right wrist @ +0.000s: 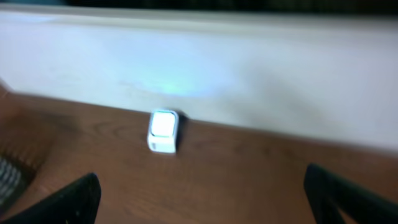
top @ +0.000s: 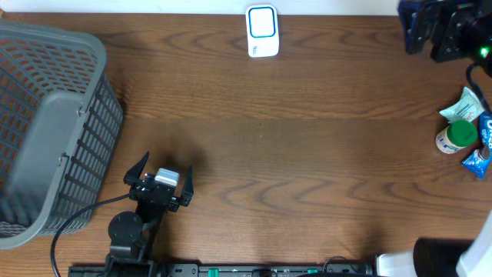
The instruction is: Scan the item barcode
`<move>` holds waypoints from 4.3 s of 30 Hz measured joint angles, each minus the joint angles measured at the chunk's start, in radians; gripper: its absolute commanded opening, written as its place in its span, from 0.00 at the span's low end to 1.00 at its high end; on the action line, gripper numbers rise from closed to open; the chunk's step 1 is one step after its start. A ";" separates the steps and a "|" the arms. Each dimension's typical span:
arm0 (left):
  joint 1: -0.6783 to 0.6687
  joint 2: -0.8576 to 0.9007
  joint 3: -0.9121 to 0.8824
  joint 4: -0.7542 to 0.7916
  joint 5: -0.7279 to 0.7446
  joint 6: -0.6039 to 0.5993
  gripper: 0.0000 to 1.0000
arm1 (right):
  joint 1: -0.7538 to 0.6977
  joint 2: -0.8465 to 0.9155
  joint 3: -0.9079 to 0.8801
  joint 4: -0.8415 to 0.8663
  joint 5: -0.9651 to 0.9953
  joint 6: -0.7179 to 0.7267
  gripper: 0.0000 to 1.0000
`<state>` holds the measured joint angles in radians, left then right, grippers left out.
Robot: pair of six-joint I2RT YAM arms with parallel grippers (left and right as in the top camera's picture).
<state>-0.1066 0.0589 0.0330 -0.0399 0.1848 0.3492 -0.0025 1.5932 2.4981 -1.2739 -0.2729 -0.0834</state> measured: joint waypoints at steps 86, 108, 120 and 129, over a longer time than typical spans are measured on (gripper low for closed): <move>0.000 0.000 0.000 0.000 0.000 0.000 0.98 | 0.045 -1.581 -2.491 1.203 0.266 -0.056 0.99; 0.000 -0.002 0.000 0.000 -0.004 -0.104 0.98 | 0.045 -1.581 -2.491 1.203 0.266 -0.056 0.99; 0.019 -0.046 0.000 -0.011 -0.178 -0.317 0.98 | 0.045 -1.581 -2.491 1.203 0.266 -0.056 0.99; 0.021 -0.046 0.000 -0.010 -0.196 -0.331 0.98 | 0.045 -1.581 -2.491 1.203 0.266 -0.056 0.99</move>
<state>-0.0856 0.0128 0.0330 -0.0498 -0.0109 0.0181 0.0429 0.0120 0.0067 -0.0708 -0.0067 -0.1390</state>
